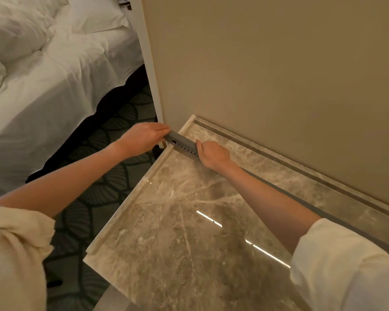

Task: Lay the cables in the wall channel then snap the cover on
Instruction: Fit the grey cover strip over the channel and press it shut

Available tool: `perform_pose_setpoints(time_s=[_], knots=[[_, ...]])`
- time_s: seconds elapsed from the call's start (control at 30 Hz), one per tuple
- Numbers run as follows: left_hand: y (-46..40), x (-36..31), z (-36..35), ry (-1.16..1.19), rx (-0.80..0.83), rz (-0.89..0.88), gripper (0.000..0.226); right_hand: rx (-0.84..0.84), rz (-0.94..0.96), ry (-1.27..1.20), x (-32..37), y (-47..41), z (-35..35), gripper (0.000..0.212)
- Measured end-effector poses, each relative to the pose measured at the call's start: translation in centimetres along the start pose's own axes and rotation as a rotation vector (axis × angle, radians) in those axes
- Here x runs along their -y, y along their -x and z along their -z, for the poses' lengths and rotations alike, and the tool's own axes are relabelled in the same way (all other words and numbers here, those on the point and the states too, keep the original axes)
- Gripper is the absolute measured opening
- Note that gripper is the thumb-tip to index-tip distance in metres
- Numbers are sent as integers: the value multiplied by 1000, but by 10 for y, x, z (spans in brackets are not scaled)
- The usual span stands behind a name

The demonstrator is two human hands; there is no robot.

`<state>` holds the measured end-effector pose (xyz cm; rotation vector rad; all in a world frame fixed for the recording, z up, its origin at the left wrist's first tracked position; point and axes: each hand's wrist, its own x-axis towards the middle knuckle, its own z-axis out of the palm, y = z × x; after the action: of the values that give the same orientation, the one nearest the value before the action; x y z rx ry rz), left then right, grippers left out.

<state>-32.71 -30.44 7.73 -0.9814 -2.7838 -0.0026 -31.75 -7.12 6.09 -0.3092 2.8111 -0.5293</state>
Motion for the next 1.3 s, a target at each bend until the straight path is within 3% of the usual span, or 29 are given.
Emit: perform_pose_setpoints(time_s=[0.33,0.57,0.67,0.8,0.9,1.0,1.17,1.3], knots=[[6,15,-25,-129,-259,-244,26,79,-133,-233,50,-44,-7,46],[8,19,-35,-206,-390,-291,24,-140,-139,-82,54,-42,-21,43],[6,17,-21,-36,-300,-202,28,-155,-114,-40,55,-42,-25,38],[-35,13,-4,184,-64,217,55,-196,-129,-43,55,-40,-26,40],[-71,7,-9,333,190,380,60,-215,-167,-77,56,-41,-26,43],[-82,1,-24,364,367,369,57,-220,-181,-96,54,-41,-29,43],[-78,4,-32,295,317,271,53,-207,-453,-317,49,-51,-26,50],[-79,2,-32,284,315,244,53,-298,-427,-262,56,-48,-27,43]])
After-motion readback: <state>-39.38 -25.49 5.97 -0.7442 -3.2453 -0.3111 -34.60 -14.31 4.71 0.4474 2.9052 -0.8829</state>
